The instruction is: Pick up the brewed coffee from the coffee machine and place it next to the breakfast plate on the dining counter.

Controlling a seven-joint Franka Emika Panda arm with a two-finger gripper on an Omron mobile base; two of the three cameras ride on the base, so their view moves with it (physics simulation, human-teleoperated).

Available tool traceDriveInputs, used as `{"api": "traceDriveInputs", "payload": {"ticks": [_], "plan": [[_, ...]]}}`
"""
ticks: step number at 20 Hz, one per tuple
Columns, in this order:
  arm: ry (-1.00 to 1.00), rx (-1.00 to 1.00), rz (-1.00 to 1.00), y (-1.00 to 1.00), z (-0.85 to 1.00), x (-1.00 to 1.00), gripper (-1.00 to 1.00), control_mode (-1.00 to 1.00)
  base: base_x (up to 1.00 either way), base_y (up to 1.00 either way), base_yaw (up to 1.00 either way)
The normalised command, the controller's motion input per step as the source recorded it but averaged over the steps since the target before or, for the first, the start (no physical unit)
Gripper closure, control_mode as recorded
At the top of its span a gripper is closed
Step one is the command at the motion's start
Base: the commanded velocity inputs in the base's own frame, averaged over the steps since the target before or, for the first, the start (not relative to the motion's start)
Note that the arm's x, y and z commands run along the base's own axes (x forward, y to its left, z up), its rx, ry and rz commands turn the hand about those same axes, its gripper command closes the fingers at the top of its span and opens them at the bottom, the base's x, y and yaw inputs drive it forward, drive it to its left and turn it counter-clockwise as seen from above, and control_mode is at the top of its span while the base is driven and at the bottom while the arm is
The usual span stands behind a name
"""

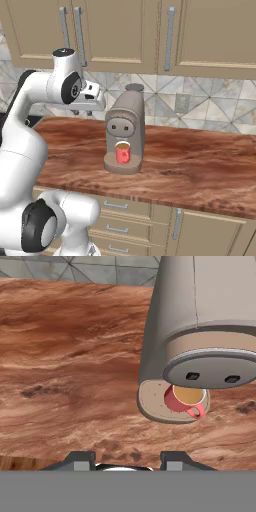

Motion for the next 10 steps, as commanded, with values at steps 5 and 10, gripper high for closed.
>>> {"api": "traceDriveInputs", "payload": {"ticks": [5, 10], "plan": [[-0.03, 0.02, 0.12, -0.23, -0.16, -0.17, -1.00, -1.00, 0.00, 0.00, 0.00], [-0.01, 0.00, 0.24, -0.45, -0.35, -0.45, -1.00, -1.00, 0.00, 0.00, 0.00]]}}
